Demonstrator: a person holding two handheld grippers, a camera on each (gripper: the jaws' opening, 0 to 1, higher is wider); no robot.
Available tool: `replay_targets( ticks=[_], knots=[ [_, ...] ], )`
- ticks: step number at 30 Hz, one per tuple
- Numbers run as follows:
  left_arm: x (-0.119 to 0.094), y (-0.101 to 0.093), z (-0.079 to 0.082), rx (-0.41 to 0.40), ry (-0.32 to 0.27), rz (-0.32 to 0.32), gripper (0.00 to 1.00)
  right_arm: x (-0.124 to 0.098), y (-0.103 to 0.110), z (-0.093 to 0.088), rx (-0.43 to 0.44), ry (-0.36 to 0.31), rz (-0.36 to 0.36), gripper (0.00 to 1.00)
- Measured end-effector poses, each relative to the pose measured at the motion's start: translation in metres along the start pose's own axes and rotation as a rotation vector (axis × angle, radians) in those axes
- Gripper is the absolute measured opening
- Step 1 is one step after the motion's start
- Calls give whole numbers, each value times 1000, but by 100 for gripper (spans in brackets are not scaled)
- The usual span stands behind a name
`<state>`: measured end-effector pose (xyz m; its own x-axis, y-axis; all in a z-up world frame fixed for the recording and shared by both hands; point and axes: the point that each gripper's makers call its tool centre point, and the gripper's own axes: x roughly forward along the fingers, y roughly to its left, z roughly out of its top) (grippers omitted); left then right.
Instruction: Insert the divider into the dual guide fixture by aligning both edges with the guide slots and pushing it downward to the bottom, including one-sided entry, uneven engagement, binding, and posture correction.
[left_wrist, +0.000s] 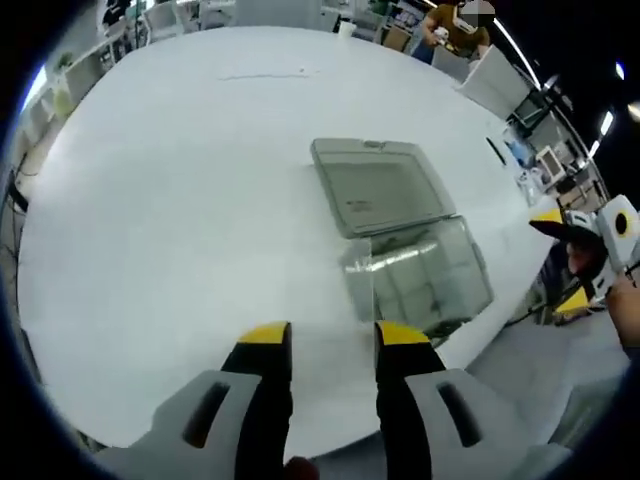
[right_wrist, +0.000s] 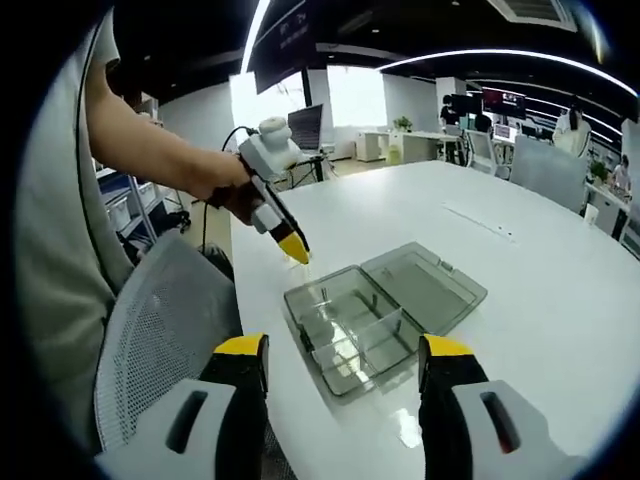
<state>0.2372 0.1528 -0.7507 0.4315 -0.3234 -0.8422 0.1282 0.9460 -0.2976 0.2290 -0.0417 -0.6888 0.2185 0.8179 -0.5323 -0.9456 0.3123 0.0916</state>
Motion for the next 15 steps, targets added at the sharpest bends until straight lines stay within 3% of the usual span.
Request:
replay_targets(
  ticks=[15],
  knots=[
    [-15,-26,7,-61,-71,-140,29,-3,-1,5,57,-36,18,58]
  ],
)
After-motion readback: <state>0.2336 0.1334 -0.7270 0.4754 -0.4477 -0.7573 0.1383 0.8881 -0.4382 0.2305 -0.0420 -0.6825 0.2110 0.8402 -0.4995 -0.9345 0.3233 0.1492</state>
